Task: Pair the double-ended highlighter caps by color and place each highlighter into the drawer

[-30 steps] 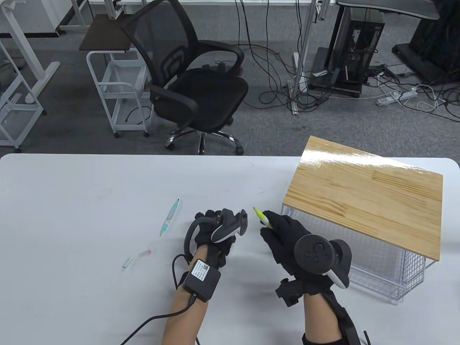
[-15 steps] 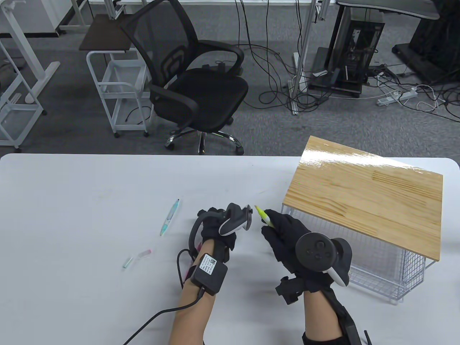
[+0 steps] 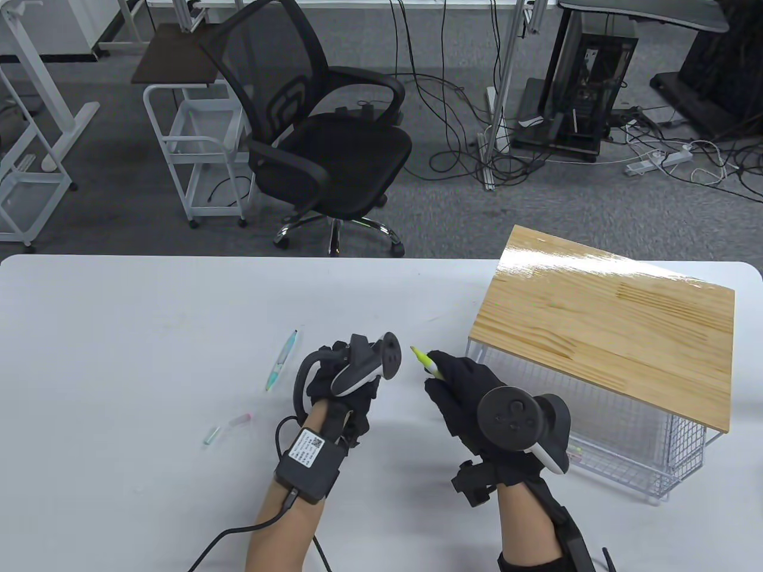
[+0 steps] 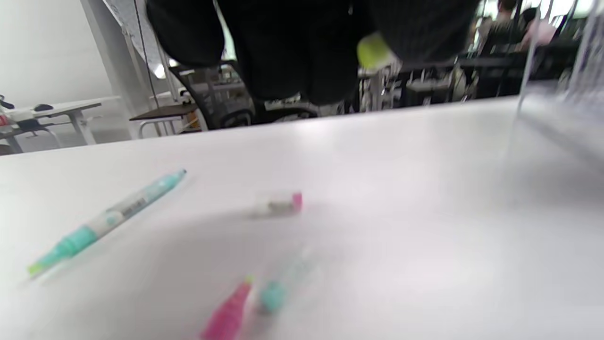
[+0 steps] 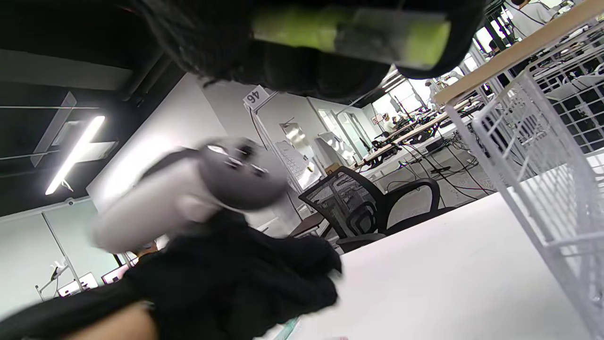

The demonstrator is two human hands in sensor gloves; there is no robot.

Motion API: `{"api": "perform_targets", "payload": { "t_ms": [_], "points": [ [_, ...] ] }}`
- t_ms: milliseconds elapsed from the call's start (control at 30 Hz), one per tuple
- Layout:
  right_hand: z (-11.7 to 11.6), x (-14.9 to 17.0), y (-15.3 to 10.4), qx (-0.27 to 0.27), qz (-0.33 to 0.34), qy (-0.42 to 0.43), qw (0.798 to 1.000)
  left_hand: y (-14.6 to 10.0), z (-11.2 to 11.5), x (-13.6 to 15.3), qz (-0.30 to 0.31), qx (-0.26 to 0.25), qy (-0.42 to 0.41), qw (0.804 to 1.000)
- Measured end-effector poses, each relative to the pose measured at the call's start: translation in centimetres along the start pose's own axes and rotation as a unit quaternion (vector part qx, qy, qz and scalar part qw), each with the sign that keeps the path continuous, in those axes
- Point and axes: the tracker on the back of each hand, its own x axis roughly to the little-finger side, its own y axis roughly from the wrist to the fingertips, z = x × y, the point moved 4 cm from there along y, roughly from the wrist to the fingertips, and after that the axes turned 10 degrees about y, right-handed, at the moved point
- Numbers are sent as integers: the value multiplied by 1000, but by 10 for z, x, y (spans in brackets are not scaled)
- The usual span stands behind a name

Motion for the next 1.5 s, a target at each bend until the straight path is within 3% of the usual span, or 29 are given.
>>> {"api": "perform_targets", "payload": {
  "t_ms": [133, 333, 533, 700, 933, 1500],
  "points": [
    [-6, -6, 1, -11, 4, -11, 1000, -43, -19, 30, 18, -65, -45, 997],
    [-23, -19, 1, -35, 15, -53, 998, -92, -26, 69, 26, -136, -108, 984],
    [-37, -29, -1, -55, 26, -97, 993, -124, -34, 83, 65, -154, -137, 976],
    [-55, -37, -3, -77, 35, -137, 987, -146, -53, 83, 95, -213, -154, 960],
    [-72, -47, -6, -80, 54, -204, 974, -153, -58, 77, 109, -226, -150, 956],
    [-75, -45, -6, -85, 54, -226, 969, -142, -45, 64, 114, -196, -113, 967]
  ]
}}
